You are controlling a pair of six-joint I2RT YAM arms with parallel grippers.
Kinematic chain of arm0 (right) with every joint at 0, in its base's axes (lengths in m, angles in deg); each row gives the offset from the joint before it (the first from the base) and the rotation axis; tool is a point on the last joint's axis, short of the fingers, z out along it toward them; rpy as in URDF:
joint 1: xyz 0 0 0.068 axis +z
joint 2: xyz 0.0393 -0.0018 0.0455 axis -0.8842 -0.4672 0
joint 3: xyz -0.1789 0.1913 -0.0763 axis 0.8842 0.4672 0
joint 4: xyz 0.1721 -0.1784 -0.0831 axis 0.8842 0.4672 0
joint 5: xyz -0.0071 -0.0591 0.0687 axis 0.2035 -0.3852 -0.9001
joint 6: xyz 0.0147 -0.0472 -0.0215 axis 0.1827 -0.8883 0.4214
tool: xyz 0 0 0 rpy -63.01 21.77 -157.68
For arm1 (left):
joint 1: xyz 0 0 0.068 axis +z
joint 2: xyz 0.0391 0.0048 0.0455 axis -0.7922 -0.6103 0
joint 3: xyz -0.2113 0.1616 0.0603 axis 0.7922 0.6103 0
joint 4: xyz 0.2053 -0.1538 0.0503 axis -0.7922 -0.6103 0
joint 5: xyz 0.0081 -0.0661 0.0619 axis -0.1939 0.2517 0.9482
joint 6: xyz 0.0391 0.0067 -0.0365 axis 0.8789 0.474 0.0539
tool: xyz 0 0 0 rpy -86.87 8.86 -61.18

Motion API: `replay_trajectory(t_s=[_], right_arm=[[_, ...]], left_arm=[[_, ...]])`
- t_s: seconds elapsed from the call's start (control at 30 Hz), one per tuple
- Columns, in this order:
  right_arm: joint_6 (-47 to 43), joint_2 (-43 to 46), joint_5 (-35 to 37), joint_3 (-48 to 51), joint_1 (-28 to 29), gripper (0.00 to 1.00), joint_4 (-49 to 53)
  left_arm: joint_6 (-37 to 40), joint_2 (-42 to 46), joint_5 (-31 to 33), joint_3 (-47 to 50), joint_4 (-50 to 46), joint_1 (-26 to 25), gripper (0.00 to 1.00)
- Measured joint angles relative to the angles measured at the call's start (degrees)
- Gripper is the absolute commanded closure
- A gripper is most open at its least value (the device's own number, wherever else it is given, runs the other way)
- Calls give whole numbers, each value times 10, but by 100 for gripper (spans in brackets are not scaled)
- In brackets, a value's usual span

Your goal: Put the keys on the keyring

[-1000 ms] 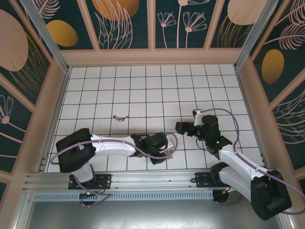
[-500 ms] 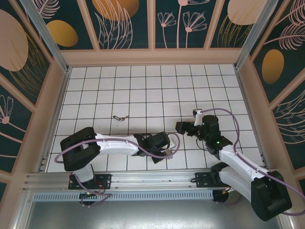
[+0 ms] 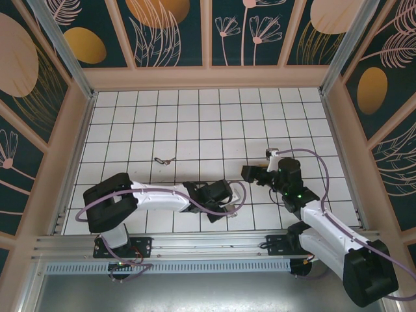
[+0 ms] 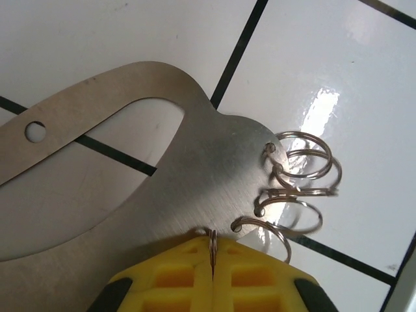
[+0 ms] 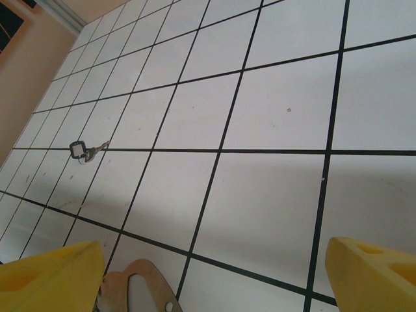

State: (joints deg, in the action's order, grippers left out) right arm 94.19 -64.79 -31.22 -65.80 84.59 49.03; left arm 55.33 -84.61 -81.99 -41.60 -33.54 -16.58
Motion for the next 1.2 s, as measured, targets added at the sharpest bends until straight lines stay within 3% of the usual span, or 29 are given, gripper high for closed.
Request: replay_trajectory(t_s=[0.33, 0.43, 0.53, 0.7, 0.97, 1.2], right_arm=[[-17, 46, -27, 0, -2, 20, 5], [-28, 61, -47, 0, 8, 28, 3], [-46, 73, -62, -1, 50, 38, -7], [-79, 66, -80, -11, 138, 46, -29], [-120, 43, -110, -17, 245, 46, -91], [-151, 58, -87, -26, 296, 46, -110]], left_arm=[[3, 164, 28, 9, -10, 0, 100], [14, 210, 27, 15, -4, 0, 100], [32, 258, 27, 33, 3, 0, 100], [59, 324, 31, 43, 8, 0, 100], [89, 387, 42, 43, 33, 0, 100], [110, 402, 39, 47, 43, 4, 100]])
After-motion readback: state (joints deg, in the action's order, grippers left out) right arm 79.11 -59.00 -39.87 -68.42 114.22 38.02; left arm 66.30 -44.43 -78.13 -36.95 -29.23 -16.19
